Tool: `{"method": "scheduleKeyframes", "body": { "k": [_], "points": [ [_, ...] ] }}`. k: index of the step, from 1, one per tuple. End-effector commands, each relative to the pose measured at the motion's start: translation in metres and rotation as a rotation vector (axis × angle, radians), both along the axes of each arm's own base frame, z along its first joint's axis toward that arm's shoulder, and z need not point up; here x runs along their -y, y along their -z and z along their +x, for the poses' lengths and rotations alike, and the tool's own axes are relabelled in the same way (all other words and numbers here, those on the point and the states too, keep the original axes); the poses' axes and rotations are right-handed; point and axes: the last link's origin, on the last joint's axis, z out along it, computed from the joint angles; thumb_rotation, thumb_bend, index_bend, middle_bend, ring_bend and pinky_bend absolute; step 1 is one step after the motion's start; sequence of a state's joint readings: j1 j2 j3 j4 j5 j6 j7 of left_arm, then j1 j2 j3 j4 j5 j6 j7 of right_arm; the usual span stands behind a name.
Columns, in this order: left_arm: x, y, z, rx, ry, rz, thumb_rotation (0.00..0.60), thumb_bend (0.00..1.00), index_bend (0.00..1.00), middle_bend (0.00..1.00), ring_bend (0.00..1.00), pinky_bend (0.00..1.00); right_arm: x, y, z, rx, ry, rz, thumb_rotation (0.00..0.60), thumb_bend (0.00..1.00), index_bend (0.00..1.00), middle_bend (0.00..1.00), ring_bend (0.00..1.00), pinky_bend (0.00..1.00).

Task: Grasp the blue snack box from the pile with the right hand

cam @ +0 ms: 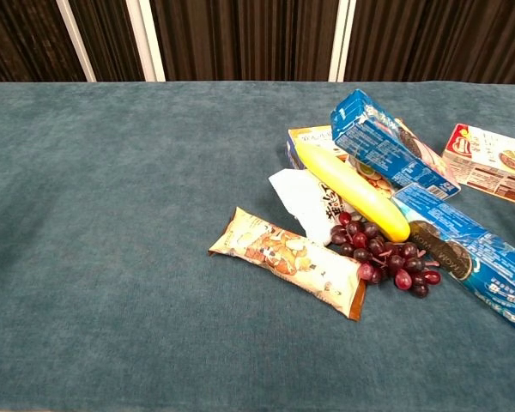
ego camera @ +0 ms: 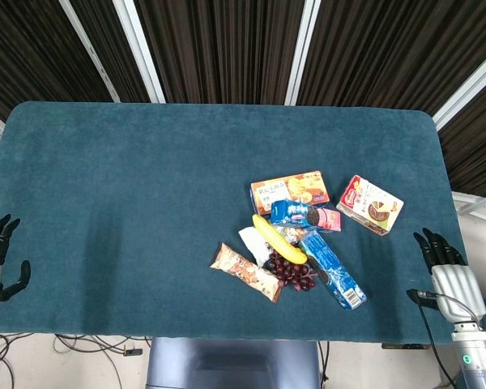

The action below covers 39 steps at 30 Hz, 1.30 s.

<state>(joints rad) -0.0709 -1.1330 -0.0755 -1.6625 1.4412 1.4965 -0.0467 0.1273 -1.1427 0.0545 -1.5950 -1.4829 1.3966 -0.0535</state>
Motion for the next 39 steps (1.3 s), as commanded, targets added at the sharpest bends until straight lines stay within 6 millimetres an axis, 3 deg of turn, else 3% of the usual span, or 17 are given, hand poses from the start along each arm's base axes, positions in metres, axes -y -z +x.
{"method": "scheduleKeyframes", "body": {
  "k": [1,7,17,28,39],
  "points": [
    [0.0,0.0,0.0,0.003,0.0,0.001,0.6,0.51,0.0,0.0,0.0,0.03,0.021,-0.009,0.009,0.044,-0.029,0.067,0.6,0.02,0.0,0.02,0.06,0.19],
    [-0.001,0.001,0.002,0.002,0.0,-0.002,0.6,0.51,0.0,0.0,0.0,0.03,0.06,-0.014,0.037,0.089,-0.094,0.144,0.6,0.02,0.0,0.02,0.06,0.19],
    [-0.002,0.001,0.001,0.002,-0.007,-0.003,0.6,0.52,0.0,0.0,0.0,0.03,0.118,0.007,0.086,0.182,-0.135,0.267,0.6,0.02,0.0,0.02,0.06,0.19],
    [-0.005,0.0,0.001,0.001,-0.008,-0.005,0.6,0.53,0.0,0.0,0.0,0.03,0.147,0.053,0.123,0.243,-0.126,0.371,0.6,0.02,0.0,0.04,0.06,0.19],
    [-0.004,-0.002,-0.001,-0.009,0.004,0.006,0.6,0.53,0.0,0.0,0.0,0.03,0.161,0.087,0.133,0.257,-0.092,0.399,0.6,0.02,0.0,0.07,0.08,0.19]
  ]
}}
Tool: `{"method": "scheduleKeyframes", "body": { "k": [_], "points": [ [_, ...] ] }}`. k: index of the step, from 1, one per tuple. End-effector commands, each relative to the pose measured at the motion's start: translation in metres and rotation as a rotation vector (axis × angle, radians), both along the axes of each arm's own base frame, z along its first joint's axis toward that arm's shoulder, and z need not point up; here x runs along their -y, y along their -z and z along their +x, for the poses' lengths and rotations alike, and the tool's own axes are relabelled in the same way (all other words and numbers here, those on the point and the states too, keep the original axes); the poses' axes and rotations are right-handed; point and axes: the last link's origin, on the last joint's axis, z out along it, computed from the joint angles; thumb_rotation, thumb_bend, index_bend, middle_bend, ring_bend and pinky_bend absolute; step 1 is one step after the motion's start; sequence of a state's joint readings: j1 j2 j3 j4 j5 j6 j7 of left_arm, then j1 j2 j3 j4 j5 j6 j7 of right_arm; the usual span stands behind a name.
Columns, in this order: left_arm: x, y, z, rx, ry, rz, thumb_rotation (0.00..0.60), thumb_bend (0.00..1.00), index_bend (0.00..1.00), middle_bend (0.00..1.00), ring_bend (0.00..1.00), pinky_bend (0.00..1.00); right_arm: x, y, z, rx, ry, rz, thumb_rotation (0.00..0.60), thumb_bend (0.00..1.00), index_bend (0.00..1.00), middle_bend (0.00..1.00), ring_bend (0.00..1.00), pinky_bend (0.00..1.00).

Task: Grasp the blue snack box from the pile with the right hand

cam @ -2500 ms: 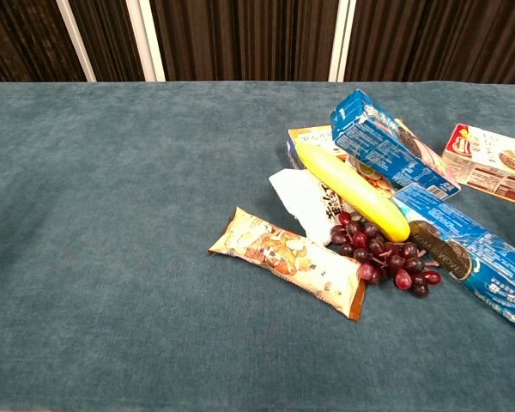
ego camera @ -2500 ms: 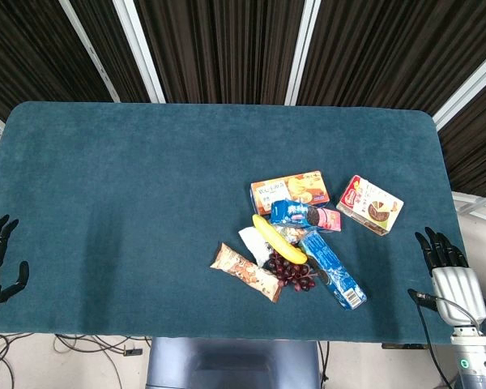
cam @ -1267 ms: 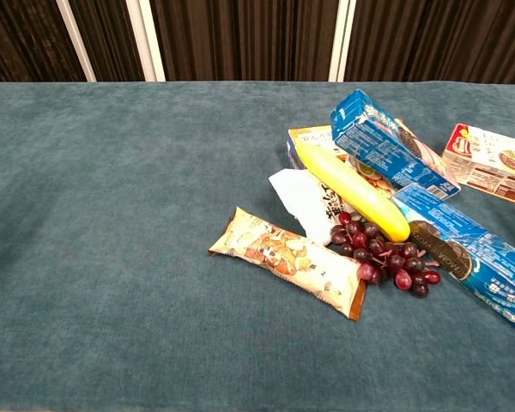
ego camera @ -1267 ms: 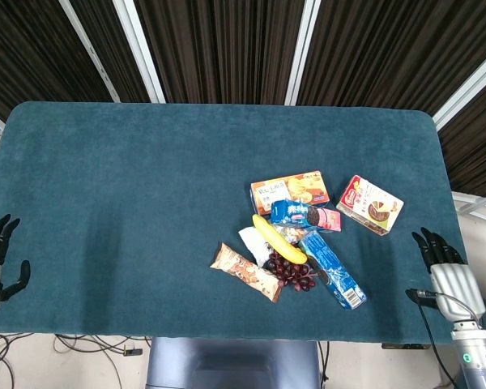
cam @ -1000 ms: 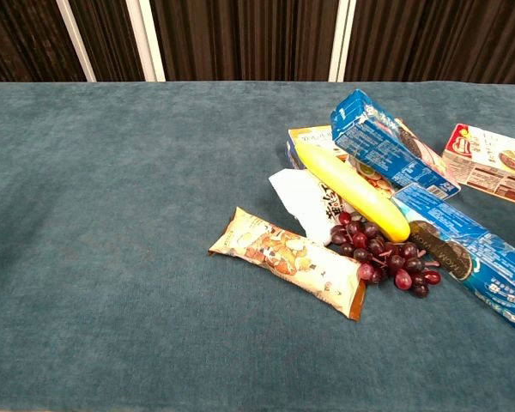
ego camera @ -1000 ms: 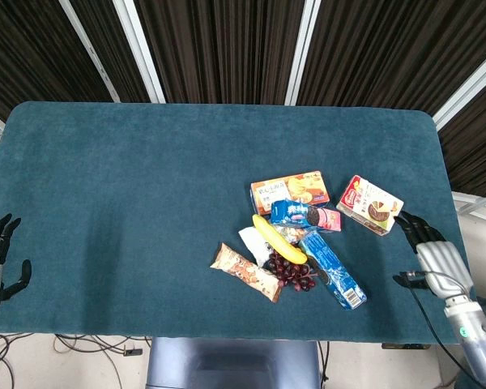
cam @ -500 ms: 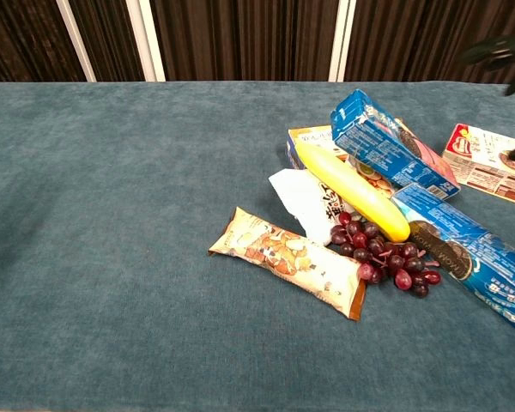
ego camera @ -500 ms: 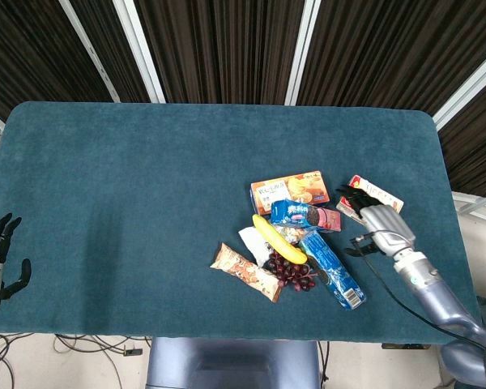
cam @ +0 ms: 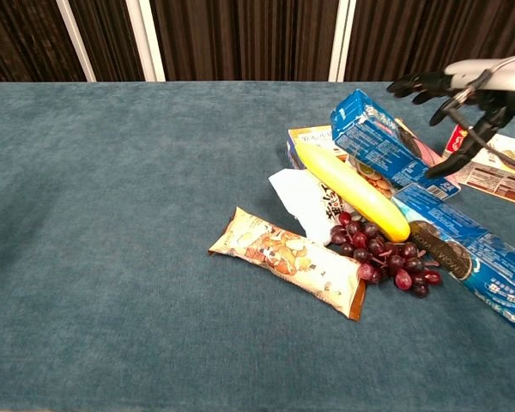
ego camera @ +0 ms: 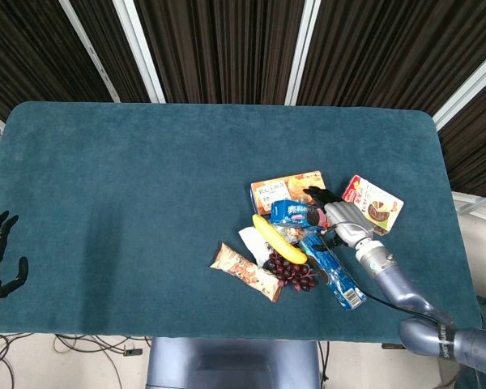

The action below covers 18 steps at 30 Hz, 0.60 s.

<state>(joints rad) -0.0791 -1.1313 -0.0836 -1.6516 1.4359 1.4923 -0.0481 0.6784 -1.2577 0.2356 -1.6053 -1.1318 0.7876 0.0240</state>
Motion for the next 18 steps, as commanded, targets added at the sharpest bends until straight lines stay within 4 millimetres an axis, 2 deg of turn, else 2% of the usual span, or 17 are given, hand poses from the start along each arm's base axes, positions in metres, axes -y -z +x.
{"method": "scheduleKeyframes", "body": {
  "k": [1,11,15,18],
  "points": [
    [0.0,0.0,0.0,0.0,0.0,0.0,0.6,0.53,0.0,0.0,0.0,0.03,0.003,0.006,0.002,-0.002,0.004,0.004,0.6,0.02,0.0,0.08,0.1,0.19],
    [0.0,0.001,0.0,0.002,-0.003,-0.003,0.6,0.53,0.0,0.0,0.0,0.03,0.012,0.027,0.008,0.005,0.016,0.017,0.6,0.04,0.06,0.16,0.16,0.19],
    [-0.001,0.0,0.001,0.004,-0.005,-0.002,0.6,0.53,0.0,0.0,0.0,0.03,0.016,0.033,0.01,0.01,0.019,0.015,0.6,0.07,0.11,0.21,0.2,0.19],
    [-0.001,0.0,0.001,0.004,-0.006,-0.002,0.6,0.53,0.0,0.0,0.0,0.03,0.019,0.036,0.012,0.017,0.018,0.007,0.6,0.12,0.19,0.28,0.26,0.19]
  ]
}}
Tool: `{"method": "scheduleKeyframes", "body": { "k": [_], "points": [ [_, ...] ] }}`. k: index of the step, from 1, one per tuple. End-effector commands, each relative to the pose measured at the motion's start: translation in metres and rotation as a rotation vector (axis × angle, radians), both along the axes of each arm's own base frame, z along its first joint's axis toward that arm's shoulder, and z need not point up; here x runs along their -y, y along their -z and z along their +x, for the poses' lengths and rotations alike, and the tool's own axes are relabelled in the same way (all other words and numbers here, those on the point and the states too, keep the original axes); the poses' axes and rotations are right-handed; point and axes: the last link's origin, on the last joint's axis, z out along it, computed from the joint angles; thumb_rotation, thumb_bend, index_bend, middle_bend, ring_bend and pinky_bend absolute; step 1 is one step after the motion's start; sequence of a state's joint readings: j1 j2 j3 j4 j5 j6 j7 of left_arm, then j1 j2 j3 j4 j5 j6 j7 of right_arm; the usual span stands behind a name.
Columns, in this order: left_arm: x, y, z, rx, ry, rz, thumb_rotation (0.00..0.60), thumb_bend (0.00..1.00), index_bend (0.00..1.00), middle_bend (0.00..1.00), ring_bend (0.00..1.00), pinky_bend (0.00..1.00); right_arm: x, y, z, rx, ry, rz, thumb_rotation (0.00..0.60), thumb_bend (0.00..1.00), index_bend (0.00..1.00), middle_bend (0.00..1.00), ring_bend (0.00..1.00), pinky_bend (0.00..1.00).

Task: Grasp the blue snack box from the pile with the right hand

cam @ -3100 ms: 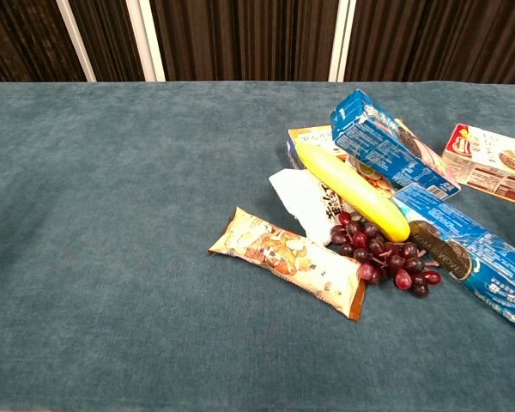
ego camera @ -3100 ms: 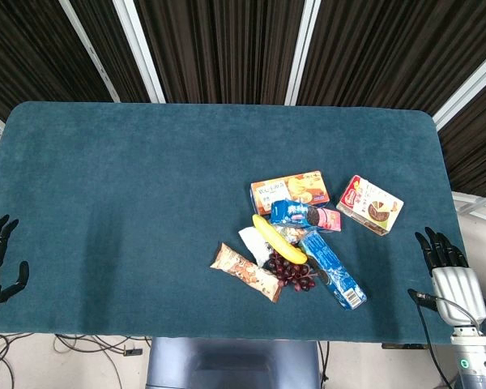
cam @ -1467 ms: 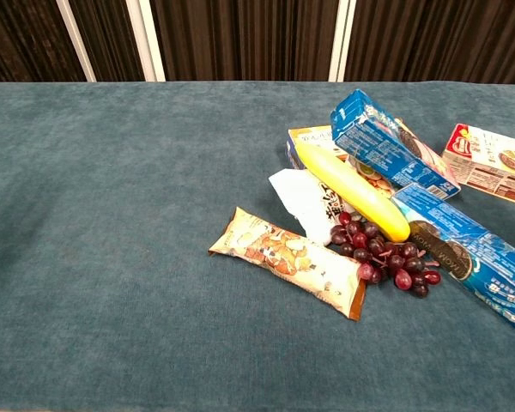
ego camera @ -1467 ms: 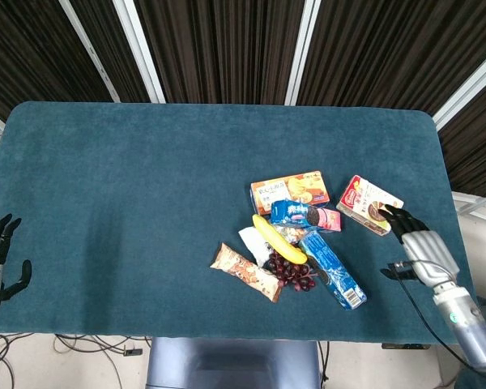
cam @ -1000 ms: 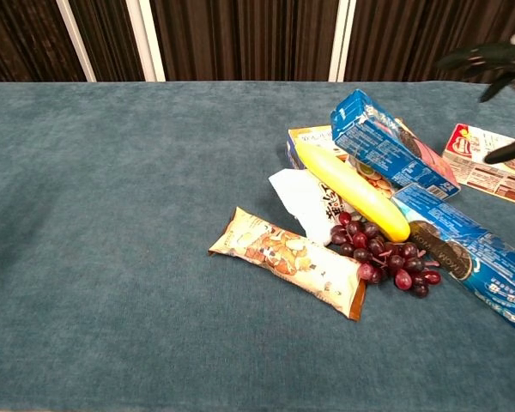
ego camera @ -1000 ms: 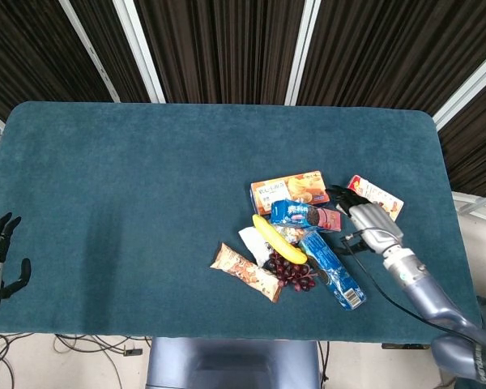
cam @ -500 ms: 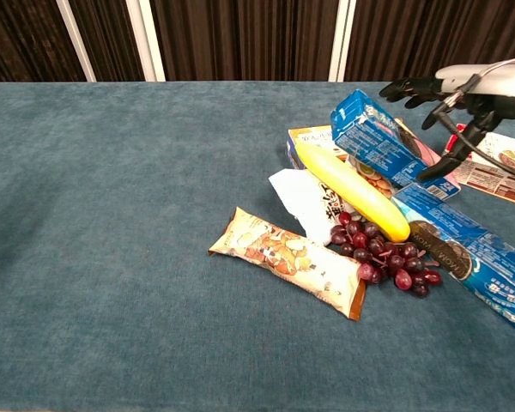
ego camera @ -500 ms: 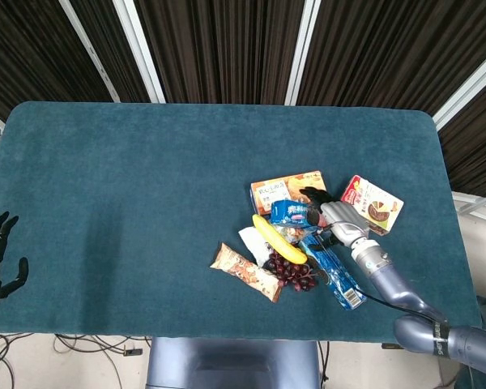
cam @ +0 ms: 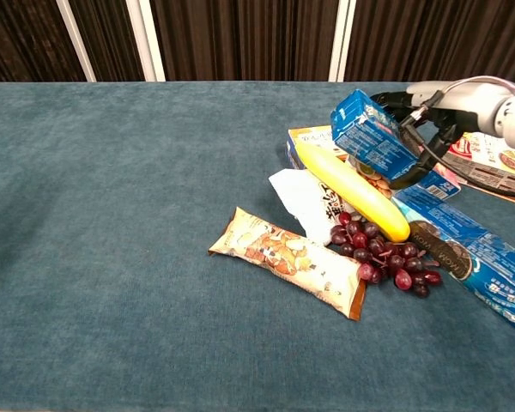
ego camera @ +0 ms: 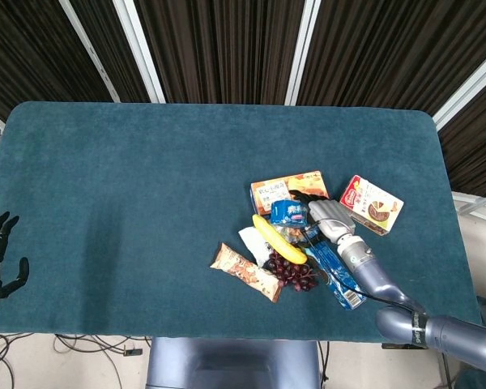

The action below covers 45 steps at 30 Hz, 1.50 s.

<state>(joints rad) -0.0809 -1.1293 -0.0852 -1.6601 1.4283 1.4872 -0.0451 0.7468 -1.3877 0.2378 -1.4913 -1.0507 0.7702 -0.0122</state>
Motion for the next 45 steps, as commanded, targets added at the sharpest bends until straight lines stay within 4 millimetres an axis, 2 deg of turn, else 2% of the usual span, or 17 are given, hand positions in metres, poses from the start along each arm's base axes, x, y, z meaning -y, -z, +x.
{"method": "scheduleKeyframes", "body": {
  "k": [1,6,10,17,23,29,45],
  "points": [
    [0.0,0.0,0.0,0.0,-0.001,-0.001,0.6,0.53,0.0,0.0,0.0,0.03,0.003,0.002,0.002,0.008,-0.001,-0.016,0.6,0.15,0.22,0.3,0.28,0.19],
    [-0.001,0.0,0.0,0.002,-0.005,-0.001,0.6,0.53,0.0,0.0,0.0,0.03,0.006,0.006,0.003,0.008,-0.004,-0.025,0.6,0.27,0.35,0.37,0.34,0.21],
    [-0.001,0.0,0.0,0.006,-0.009,-0.002,0.6,0.53,0.0,0.0,0.0,0.03,0.008,0.005,0.002,0.014,0.002,-0.043,0.6,0.3,0.43,0.43,0.39,0.24],
    [-0.001,0.0,0.0,0.009,-0.013,-0.004,0.6,0.53,0.0,0.0,0.0,0.03,0.005,-0.004,0.002,0.033,-0.005,-0.064,0.6,0.32,0.46,0.46,0.41,0.25],
    [-0.001,0.0,0.0,0.01,-0.014,-0.004,0.6,0.53,0.0,0.0,0.0,0.03,0.0,-0.02,0.007,0.06,-0.033,-0.082,0.6,0.32,0.46,0.45,0.41,0.25],
    [0.0,0.0,0.0,0.006,-0.017,-0.003,0.6,0.53,0.0,0.0,0.0,0.03,-0.014,-0.05,0.021,0.133,-0.081,-0.115,0.6,0.32,0.46,0.45,0.41,0.25],
    [0.001,0.001,0.0,-0.001,-0.02,0.001,0.6,0.53,0.0,0.0,0.0,0.03,-0.064,-0.146,0.06,0.371,-0.248,-0.2,0.6,0.32,0.46,0.45,0.41,0.25]
  ]
}}
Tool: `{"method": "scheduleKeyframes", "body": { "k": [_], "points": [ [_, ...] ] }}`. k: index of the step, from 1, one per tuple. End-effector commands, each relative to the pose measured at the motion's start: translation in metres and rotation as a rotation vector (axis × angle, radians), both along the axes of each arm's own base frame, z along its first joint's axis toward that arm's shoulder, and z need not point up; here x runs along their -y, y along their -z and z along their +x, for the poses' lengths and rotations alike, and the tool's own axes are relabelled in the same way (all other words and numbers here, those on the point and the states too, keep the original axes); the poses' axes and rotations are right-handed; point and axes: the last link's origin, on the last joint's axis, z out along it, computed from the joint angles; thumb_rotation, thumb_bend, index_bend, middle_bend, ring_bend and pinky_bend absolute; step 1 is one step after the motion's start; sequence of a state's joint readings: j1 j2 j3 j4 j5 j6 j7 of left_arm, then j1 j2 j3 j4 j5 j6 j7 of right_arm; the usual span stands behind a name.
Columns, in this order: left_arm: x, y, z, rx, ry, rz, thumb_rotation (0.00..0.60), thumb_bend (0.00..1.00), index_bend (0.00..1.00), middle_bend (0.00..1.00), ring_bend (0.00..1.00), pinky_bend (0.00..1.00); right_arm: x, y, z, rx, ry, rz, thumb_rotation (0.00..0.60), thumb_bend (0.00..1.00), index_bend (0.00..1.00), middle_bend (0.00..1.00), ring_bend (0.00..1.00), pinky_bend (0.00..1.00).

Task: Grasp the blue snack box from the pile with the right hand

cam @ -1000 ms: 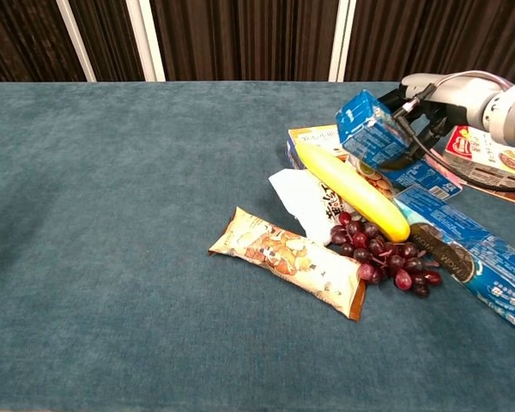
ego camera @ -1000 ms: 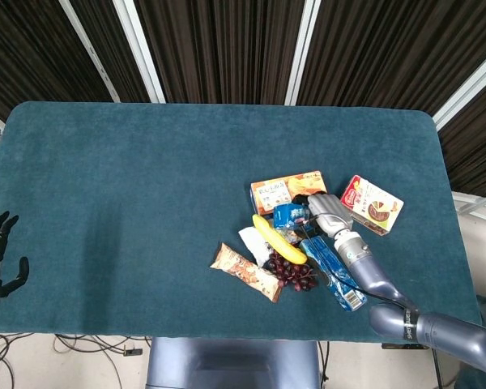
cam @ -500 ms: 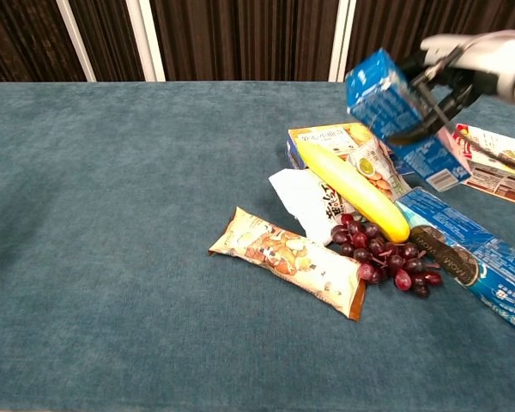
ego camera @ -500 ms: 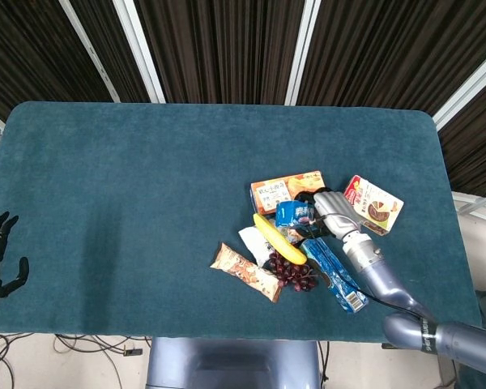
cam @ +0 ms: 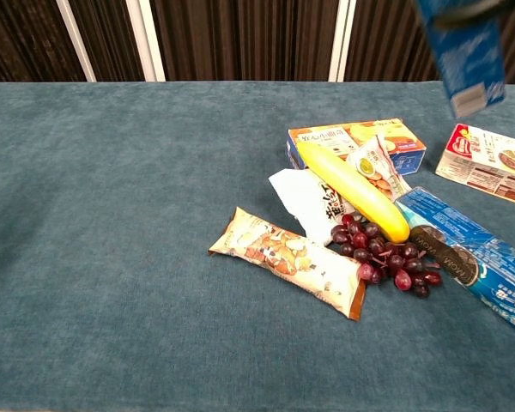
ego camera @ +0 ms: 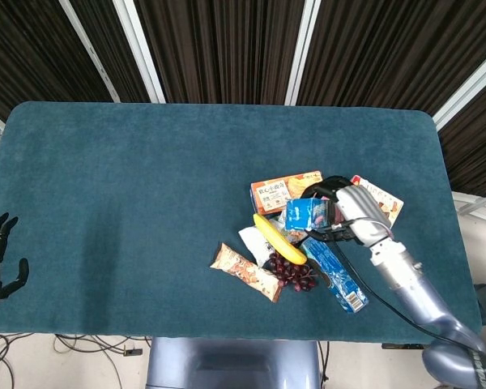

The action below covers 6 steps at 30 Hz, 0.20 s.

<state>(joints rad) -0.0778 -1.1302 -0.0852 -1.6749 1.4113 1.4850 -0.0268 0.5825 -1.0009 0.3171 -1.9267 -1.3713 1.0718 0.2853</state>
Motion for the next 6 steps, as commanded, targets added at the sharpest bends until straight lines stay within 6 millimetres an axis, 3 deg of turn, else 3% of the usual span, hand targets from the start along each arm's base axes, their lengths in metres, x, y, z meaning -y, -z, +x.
{"method": "scheduleKeyframes", "body": {
  "k": [1,6],
  "points": [
    [0.0,0.0,0.0,0.0,0.0,0.0,0.6,0.53,0.0,0.0,0.0,0.03,-0.015,-0.021,0.007,0.077,-0.043,-0.006,0.6,0.32,0.46,0.45,0.41,0.25],
    [0.0,0.0,0.0,0.001,-0.001,0.001,0.6,0.53,0.0,0.0,0.0,0.03,-0.031,-0.039,0.008,0.137,-0.099,-0.001,0.6,0.32,0.46,0.45,0.41,0.25]
  ]
}}
